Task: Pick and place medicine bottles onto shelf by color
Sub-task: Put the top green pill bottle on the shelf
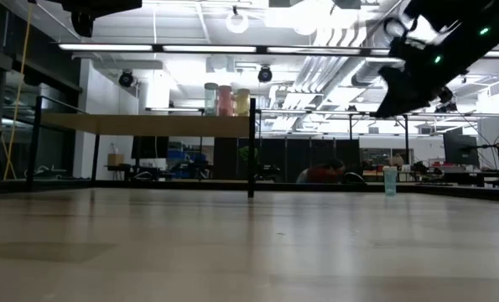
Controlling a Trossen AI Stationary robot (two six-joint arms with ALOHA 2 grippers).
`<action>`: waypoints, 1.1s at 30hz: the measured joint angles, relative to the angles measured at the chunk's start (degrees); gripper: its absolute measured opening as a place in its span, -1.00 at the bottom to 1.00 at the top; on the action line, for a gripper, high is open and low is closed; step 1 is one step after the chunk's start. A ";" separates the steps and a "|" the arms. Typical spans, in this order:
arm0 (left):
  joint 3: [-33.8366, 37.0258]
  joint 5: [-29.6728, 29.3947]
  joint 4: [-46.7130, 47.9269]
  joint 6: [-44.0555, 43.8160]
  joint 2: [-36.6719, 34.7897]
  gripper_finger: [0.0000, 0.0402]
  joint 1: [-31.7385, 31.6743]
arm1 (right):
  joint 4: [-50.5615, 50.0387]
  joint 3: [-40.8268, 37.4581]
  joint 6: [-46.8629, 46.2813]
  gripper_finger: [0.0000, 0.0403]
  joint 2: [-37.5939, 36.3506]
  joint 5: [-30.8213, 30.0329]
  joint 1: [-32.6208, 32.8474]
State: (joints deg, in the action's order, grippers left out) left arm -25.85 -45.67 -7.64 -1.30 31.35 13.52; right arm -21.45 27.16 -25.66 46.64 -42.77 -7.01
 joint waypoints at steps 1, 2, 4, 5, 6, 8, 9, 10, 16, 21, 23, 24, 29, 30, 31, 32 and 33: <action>0.00 -0.02 0.00 0.00 0.00 -1.00 0.00 | -0.73 0.20 0.13 -0.35 0.45 0.53 -2.65; 0.00 -0.02 0.00 0.00 -0.02 -1.00 0.00 | -1.05 0.42 0.50 -0.24 0.97 1.06 -5.43; 0.00 -0.02 0.02 0.00 0.00 -1.00 0.00 | -1.02 0.76 1.10 -0.03 2.36 2.91 -10.82; 0.00 -0.02 0.02 0.00 0.00 -1.00 0.00 | -1.17 0.76 1.22 0.07 3.01 4.23 -13.49; 0.00 -0.04 0.02 0.00 -0.01 -1.00 0.00 | -1.09 0.76 1.22 0.15 3.82 5.42 -16.02; 0.00 -0.04 0.02 0.00 0.00 -1.00 0.00 | -1.07 0.76 0.73 0.29 5.41 8.10 -20.74; 0.00 -0.06 0.02 0.00 0.00 -1.00 0.00 | -0.98 0.76 0.29 0.33 6.23 9.24 -22.83; 0.00 -0.05 0.02 0.00 0.00 -1.00 0.00 | -0.79 0.76 -0.29 0.37 7.17 10.28 -24.77; 0.00 -0.11 0.02 0.00 0.00 -1.00 0.00 | 5.23 0.76 -0.75 0.41 13.16 14.20 -31.88; 0.00 -0.19 0.05 0.00 0.00 -1.00 0.00 | 12.01 0.76 1.82 0.41 19.13 17.99 -34.02; 0.00 -0.19 0.05 0.00 0.00 -1.00 0.00 | 13.41 0.76 1.73 0.41 21.60 17.06 -34.89; 0.00 -0.19 0.05 0.00 0.00 -1.00 0.00 | 13.65 0.76 1.45 0.41 22.70 16.39 -35.29; 0.00 -0.19 0.05 0.00 0.00 -1.00 0.01 | 16.12 0.76 0.12 0.41 27.14 15.40 -37.01; 0.00 -0.18 0.07 0.00 0.00 -1.00 0.00 | 16.69 0.76 0.15 0.41 27.83 15.41 -37.26; 0.00 -0.18 0.06 0.00 -0.01 -1.00 0.00 | 17.25 0.76 0.08 0.41 28.45 15.48 -37.51; 0.00 -0.17 0.07 0.00 0.00 -1.00 0.00 | 17.78 0.76 0.05 0.41 29.04 15.69 -37.72; 0.00 -0.17 0.07 0.00 0.00 -1.00 0.00 | 18.25 0.76 0.09 0.41 29.61 15.87 -37.94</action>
State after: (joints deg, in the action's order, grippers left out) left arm -25.85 -45.84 -7.57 -1.30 31.35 13.52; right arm -3.20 27.92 -25.57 76.25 -26.89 -44.96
